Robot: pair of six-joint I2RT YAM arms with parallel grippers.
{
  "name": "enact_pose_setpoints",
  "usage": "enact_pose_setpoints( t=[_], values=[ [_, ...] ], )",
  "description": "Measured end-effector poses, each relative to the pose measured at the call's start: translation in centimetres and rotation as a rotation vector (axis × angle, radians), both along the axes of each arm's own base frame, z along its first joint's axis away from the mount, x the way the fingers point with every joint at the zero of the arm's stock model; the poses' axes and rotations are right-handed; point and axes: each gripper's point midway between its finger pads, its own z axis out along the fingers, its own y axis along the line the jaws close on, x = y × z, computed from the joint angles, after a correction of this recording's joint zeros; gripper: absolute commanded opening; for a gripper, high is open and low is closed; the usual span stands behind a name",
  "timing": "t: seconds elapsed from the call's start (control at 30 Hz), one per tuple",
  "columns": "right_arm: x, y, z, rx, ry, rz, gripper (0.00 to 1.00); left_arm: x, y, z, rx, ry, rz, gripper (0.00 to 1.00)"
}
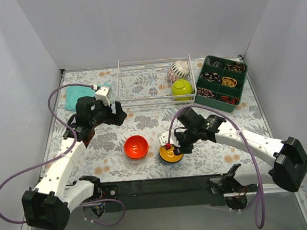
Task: Load the bowls into the dish rack
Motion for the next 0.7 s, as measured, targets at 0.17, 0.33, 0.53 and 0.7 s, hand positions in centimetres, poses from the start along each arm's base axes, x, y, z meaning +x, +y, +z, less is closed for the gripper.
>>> enact_pose_setpoints(
  t=[0.17, 0.33, 0.53, 0.7],
  values=[
    [-1.2, 0.2, -1.0, -0.044, -0.021, 0.085, 0.53, -0.7, 1.4, 1.2, 0.026, -0.064, 0.034, 0.8],
    [-2.0, 0.3, -2.1, -0.091, -0.023, 0.137, 0.52, -0.8, 1.8, 1.6, 0.036, -0.084, 0.043, 0.8],
    [-2.7, 0.5, -2.4, -0.11, -0.038, 0.168, 0.5, -0.8, 1.9, 1.4, 0.04, -0.079, 0.047, 0.8],
    [-2.8, 0.3, -2.6, -0.123, -0.041, 0.167, 0.49, -0.4, 2.0, 1.2, 0.039, -0.071, 0.053, 0.8]
  ],
)
